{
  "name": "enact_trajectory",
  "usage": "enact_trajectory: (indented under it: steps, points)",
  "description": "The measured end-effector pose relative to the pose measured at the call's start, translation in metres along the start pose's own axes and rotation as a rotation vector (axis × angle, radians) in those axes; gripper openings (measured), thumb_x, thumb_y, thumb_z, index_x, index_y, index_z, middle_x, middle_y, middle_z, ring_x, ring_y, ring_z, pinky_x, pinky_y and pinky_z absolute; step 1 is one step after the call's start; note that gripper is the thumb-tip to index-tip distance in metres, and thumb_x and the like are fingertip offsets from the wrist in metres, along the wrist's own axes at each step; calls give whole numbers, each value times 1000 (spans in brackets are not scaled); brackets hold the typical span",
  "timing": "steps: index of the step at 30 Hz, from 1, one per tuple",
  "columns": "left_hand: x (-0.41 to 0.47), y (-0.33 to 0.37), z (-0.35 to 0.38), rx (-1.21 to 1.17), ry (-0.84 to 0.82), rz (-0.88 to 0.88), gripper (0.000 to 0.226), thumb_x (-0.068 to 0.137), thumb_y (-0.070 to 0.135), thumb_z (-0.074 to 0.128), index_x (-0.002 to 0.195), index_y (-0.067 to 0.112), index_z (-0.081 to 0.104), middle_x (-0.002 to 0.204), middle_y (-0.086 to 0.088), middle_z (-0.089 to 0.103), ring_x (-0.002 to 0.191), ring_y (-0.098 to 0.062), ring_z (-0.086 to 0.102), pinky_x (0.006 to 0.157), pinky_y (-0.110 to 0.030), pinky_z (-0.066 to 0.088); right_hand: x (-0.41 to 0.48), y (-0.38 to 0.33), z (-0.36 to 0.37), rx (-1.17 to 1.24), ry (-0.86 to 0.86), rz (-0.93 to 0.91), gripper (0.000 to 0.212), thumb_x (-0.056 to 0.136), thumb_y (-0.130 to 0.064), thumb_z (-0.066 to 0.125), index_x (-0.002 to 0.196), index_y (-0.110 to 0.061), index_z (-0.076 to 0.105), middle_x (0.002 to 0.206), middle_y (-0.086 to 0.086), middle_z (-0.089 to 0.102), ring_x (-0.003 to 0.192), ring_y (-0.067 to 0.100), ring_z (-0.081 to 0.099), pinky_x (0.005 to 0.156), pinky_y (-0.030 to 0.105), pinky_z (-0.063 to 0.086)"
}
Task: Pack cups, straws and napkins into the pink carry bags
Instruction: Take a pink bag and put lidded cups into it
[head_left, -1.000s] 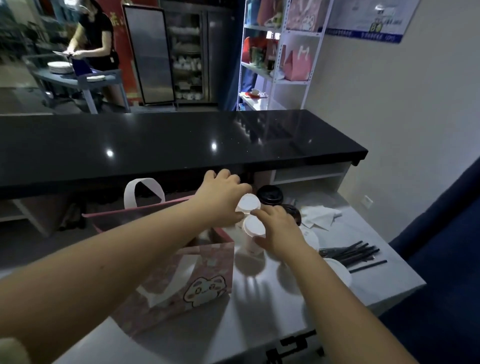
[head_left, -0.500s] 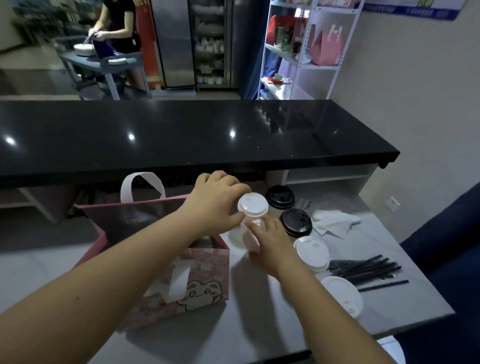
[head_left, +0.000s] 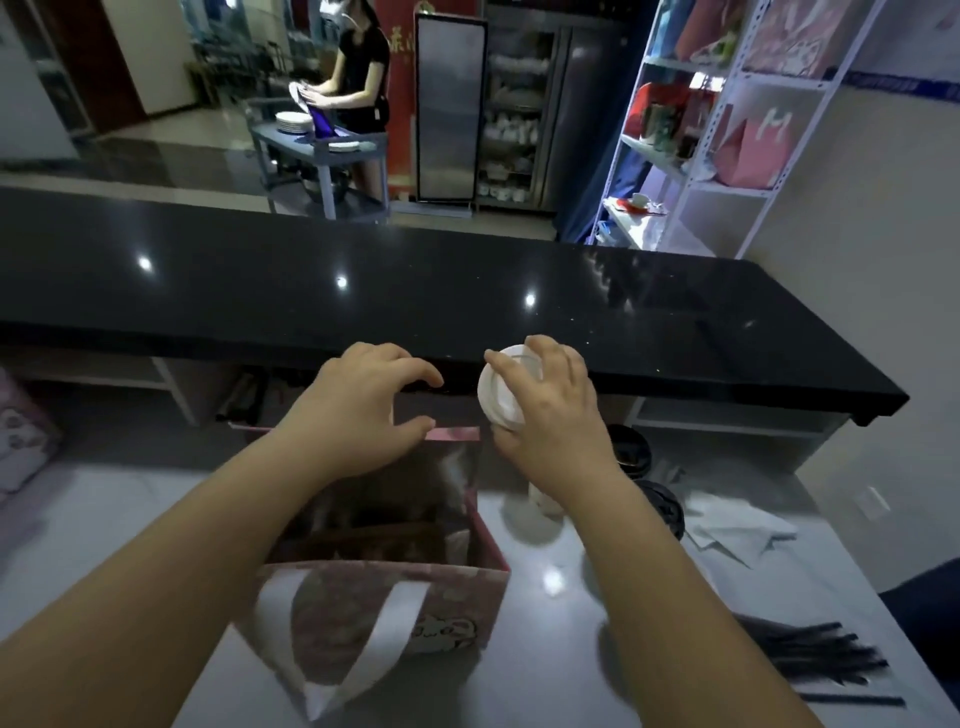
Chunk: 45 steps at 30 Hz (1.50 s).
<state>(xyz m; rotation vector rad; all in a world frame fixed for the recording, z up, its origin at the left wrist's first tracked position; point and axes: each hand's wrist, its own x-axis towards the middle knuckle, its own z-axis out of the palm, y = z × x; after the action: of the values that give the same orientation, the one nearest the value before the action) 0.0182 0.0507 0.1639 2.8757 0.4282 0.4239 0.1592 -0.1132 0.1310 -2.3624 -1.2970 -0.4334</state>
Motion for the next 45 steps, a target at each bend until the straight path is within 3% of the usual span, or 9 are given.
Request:
enact_trajectory:
  steps: [8,11,15,18,20,22,32,38,45]
  points:
    - [-56,-84,-27,-245,-114,-65,11,77,43,75,84,39,67,77,20,64,73,3,61,70,-25,56,23,-80,-35,159,155,79,69,76,-29,72,140,-32,46,142,5,33,129,26,25,108,43,33]
    - [-72,-104,-22,-249,-263,14,16,76,46,75,90,40,69,84,23,66,80,7,61,76,-25,57,16,-116,-42,209,197,131,70,73,-27,73,138,-35,47,138,1,35,127,22,27,103,34,32]
    - [-84,-111,-9,-159,-239,241,65,66,63,68,125,39,54,120,20,59,112,-6,54,95,-32,47,-10,-156,-36,233,104,154,68,71,-32,72,134,-42,46,129,-9,35,121,13,29,96,27,28]
    - [-90,-115,4,-127,-311,244,115,58,73,65,150,40,5,159,12,10,147,-9,3,121,-42,8,-34,-171,-23,172,-28,187,68,69,-40,72,131,-44,45,121,-16,31,117,8,27,93,27,29]
    - [-93,-117,12,-101,-361,255,135,55,69,72,146,39,-22,154,18,-27,135,-4,-39,115,-37,-16,-51,-173,-12,130,-99,197,68,67,-46,70,130,-43,46,118,-16,33,114,8,29,93,28,32]
    - [-95,-116,16,-91,-370,271,145,50,72,75,143,38,-31,149,13,-40,125,-3,-51,111,-37,-21,-64,-172,0,114,-183,205,67,65,-48,71,128,-45,46,115,-16,35,110,8,32,90,26,35]
    - [-122,-109,12,-147,-372,280,155,41,77,77,139,40,-38,143,11,-51,128,-4,-49,104,-33,-27,-42,-155,53,-102,-672,283,74,75,-24,75,133,-31,30,122,5,35,100,24,36,76,32,39]
    - [-131,-110,4,-212,-395,222,154,41,74,79,139,44,-35,141,19,-50,128,0,-47,106,-31,-24,-8,-168,95,5,-781,292,107,73,-36,80,147,-40,2,138,7,26,124,31,35,95,44,43]
    - [-141,-122,0,-242,-347,94,150,41,73,79,141,47,-30,144,21,-47,130,1,-45,111,-32,-19,-17,-187,138,38,-857,206,114,66,-49,79,142,-47,-5,150,3,6,139,37,17,111,52,27]
